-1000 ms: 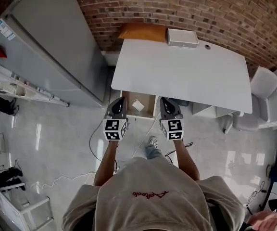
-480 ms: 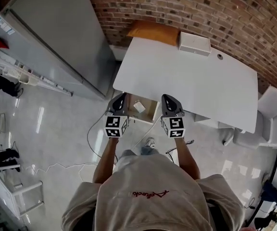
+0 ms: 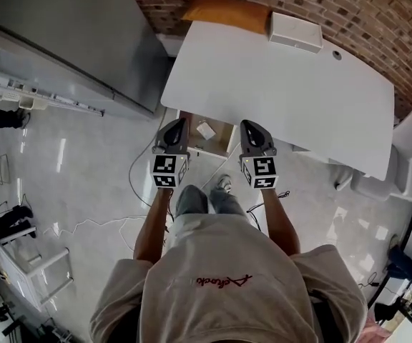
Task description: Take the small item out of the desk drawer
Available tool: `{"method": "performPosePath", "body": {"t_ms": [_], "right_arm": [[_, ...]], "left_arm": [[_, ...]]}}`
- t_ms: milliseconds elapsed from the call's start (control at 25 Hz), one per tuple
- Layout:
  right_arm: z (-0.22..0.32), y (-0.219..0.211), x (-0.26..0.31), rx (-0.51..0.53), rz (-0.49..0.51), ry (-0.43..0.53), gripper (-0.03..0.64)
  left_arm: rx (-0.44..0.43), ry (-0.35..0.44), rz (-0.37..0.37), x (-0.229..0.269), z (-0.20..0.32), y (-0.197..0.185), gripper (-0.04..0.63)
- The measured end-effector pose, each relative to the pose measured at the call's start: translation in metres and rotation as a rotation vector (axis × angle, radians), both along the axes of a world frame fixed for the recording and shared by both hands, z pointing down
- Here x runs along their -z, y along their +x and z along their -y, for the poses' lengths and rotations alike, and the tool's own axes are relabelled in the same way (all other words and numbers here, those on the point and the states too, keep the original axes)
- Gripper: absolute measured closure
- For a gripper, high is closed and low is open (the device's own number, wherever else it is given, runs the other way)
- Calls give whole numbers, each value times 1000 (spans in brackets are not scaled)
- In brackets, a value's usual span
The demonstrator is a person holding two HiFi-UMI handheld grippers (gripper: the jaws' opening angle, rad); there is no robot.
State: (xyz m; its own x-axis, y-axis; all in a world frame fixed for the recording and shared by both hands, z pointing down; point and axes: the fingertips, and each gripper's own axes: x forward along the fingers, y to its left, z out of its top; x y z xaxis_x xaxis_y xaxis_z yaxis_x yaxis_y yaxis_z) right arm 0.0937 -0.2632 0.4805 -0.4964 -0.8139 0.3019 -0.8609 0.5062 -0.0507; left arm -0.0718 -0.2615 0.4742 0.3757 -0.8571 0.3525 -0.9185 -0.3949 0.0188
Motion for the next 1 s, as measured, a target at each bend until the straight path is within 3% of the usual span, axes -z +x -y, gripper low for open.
{"method": "performPosePath", "body": {"t_ms": [560, 1000], "right_arm": [[-20, -17, -55, -49, 7, -91, 604], [-47, -46, -121, -191, 16, -169, 604]], "left_arm": [[-131, -81, 44, -65, 2, -1, 588], [-272, -168, 2, -139, 0, -16, 588]]}}
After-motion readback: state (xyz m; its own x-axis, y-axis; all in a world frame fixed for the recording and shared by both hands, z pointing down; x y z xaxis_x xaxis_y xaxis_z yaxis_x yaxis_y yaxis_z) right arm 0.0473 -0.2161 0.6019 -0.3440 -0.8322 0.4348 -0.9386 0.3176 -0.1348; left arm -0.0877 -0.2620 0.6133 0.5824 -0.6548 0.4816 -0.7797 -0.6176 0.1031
